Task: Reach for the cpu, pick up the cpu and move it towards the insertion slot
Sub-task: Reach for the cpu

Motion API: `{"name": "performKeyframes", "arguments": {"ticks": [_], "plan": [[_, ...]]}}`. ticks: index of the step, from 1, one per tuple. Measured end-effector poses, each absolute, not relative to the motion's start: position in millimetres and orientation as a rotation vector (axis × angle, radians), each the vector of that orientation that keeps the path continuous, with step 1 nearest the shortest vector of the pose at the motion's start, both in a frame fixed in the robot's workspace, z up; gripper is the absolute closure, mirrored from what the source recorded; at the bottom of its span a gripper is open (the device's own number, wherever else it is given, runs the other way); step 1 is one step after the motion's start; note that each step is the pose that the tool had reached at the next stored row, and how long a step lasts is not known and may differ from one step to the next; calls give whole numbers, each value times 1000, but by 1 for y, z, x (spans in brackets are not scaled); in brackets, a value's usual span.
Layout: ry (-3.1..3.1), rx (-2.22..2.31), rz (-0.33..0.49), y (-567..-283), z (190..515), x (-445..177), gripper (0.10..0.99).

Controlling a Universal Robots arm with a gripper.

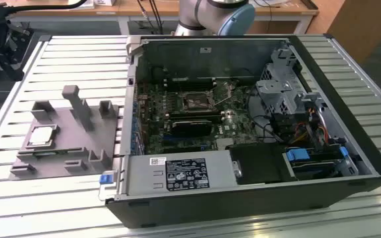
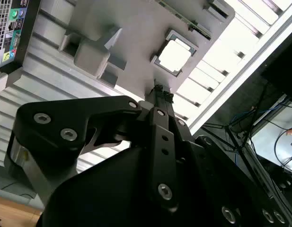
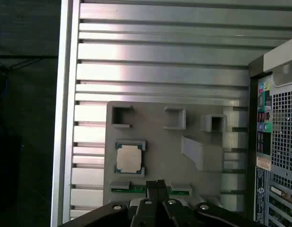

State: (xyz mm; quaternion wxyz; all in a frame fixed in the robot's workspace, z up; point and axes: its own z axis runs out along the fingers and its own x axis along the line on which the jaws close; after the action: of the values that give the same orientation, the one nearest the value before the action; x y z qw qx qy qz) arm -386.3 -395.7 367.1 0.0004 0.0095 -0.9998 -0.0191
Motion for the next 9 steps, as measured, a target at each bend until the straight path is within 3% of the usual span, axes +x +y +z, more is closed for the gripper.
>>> {"name": "performKeyframes", "arguments": {"ticks": [9], "plan": [[-3140, 30, -60, -396, 367, -387, 980]]}}
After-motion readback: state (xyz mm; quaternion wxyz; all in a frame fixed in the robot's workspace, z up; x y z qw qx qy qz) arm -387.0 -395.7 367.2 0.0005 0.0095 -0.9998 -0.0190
